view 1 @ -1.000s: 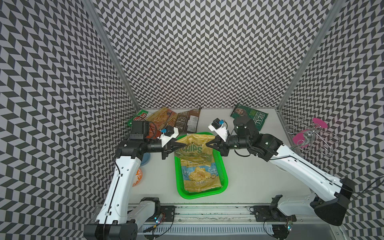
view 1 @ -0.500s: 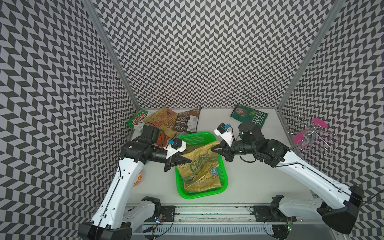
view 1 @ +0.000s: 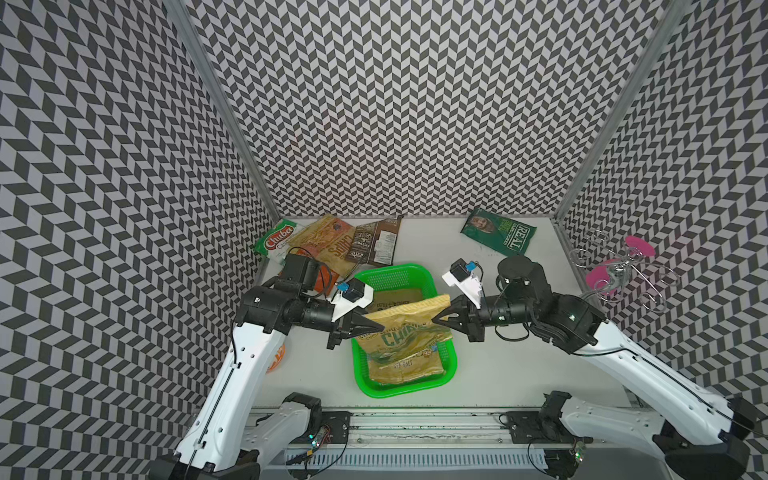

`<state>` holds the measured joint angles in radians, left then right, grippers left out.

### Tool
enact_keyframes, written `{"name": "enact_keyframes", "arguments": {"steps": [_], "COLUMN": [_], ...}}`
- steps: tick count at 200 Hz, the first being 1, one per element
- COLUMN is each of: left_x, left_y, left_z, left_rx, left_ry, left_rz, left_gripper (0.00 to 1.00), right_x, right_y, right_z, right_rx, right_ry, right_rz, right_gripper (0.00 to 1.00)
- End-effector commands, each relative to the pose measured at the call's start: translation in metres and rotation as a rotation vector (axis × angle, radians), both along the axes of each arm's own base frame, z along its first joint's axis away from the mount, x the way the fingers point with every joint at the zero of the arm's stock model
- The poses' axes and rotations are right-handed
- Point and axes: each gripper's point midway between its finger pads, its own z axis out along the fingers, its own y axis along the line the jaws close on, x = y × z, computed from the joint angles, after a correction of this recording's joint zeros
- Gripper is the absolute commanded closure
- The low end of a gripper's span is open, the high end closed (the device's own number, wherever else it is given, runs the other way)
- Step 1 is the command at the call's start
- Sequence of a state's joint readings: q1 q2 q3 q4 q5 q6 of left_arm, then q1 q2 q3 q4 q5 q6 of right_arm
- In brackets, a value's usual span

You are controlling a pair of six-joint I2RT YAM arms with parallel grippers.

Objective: Put the potato chips into the basket
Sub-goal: Place the potato chip in the basket.

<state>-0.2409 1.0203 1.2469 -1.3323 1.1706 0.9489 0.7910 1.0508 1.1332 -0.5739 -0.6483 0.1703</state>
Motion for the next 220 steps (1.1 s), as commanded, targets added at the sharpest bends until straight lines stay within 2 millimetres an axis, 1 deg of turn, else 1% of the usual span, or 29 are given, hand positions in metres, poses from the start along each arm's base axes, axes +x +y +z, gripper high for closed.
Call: {"name": "enact_keyframes", "arguments": {"steps": [1, 29, 57, 95, 127, 130, 152, 220], "left_x": [-0.006, -0.006, -0.003, -0.004, -0.007, -0.005, -0.008, -0.011], "left_y": [0.002, 0.004, 0.002, 0.004, 0.005, 0.006, 0.007, 0.006], "left_z": [0.013, 0.012, 0.018, 0.017, 0.026, 0.023, 0.026, 0.027], "left_rx": [-0.003, 0.008, 0.003, 0.014, 0.006, 0.026, 0.026, 0.029], "left_ry": [0.014, 0.006, 0.025, 0.026, 0.011, 0.001, -0.011, 0.008], "left_rz": [0.026, 0.041, 0.051, 0.055, 0.063, 0.078, 0.083, 0.083], "left_gripper": [1.0, 1.0, 1.0, 1.0, 1.0, 1.0, 1.0, 1.0], "right_x": [-0.006, -0.005, -0.007, -0.014, -0.023, -0.023, -0.028, -0.033], "right_y": [-0.001, 0.005, 0.007, 0.006, 0.0, -0.001, -0.003, -0.001], "right_z": [0.01, -0.002, -0.01, -0.006, 0.002, 0.002, 0.006, -0.013], "right_rx": [0.064, 0.048, 0.046, 0.053, 0.074, 0.076, 0.089, 0.073], "right_ry": [0.013, 0.031, 0.034, 0.052, 0.043, 0.044, 0.043, 0.092], "right_rz": [0.016, 0.033, 0.053, 0.079, 0.084, 0.086, 0.09, 0.11], "right_gripper": [1.0, 1.0, 1.0, 1.0, 1.0, 1.0, 1.0, 1.0]}}
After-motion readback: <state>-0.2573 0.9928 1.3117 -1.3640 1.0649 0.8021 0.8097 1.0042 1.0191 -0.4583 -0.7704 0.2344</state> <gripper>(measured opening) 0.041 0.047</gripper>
